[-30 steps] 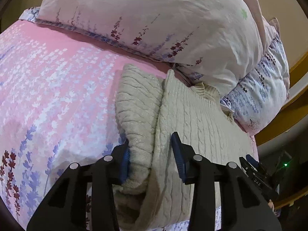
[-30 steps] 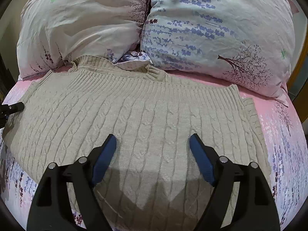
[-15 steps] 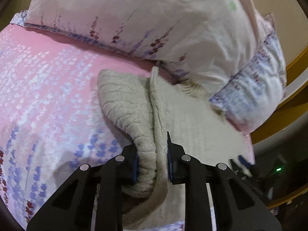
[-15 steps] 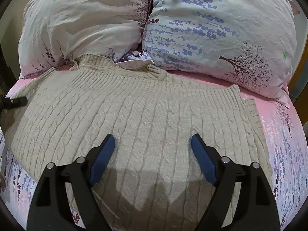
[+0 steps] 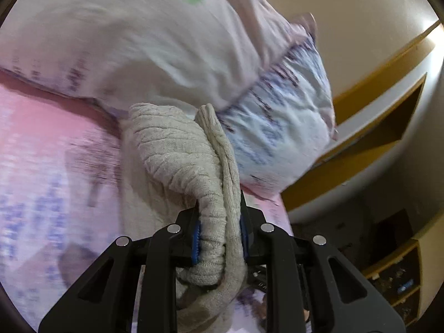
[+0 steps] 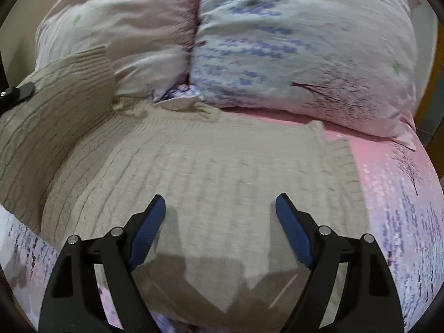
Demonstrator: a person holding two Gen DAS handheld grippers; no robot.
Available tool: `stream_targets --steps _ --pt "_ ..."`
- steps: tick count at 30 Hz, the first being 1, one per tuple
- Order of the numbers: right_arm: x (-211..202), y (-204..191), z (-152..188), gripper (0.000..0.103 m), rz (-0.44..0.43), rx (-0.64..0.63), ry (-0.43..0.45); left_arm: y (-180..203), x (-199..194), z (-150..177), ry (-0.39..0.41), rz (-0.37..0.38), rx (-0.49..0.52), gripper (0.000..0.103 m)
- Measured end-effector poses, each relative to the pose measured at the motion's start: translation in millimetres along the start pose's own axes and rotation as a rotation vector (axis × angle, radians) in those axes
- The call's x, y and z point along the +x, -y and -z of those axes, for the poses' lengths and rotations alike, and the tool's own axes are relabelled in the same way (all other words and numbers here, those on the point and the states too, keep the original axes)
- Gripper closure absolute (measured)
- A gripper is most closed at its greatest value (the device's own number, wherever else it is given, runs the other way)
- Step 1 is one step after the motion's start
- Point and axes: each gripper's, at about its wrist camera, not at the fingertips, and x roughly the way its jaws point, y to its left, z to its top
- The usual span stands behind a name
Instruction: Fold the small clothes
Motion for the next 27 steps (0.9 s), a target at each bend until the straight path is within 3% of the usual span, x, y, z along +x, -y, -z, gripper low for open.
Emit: stream_targets --steps 7,10,14,16,18,21,25,27 --pt "-39.7 53.2 3.6 0.022 -0.029 0.126 0.084 46.7 72.2 15.3 -0.070 0.120 -0.005 0.083" --pt "-48.9 80.6 7.3 0.022 -0.039 0.202 0.092 66.2 118.1 35.8 -0.142 0.092 0.043 0.083" --pt "-53.5 118.7 18.9 0.022 -0.031 0.324 0.087 63.9 167.7 65.8 -0.270 0.030 0.022 0.083" --pt "-56.1 134.1 24.0 0.023 -0.053 0.385 0.087 72.1 174.5 74.7 -0.269 0.003 0.077 0.081" --pt "-58.1 143.5 25.9 0.024 -0.076 0.425 0.092 80.3 174.7 74.6 -0.269 0.020 0.092 0.064" --pt "-60.6 149.8 24.8 0.025 -0.122 0.468 0.104 86.3 175.7 71.1 -0.288 0.126 0.060 0.039" --pt "-56.9 152.7 22.5 0.028 -0.239 0.529 0.093 90.0 154.5 68.2 -0.277 0.193 0.070 0.035" --pt "-54.4 154.5 22.7 0.029 -0.277 0.551 0.077 86.2 131.2 56.9 -0.224 0.170 0.105 0.026"
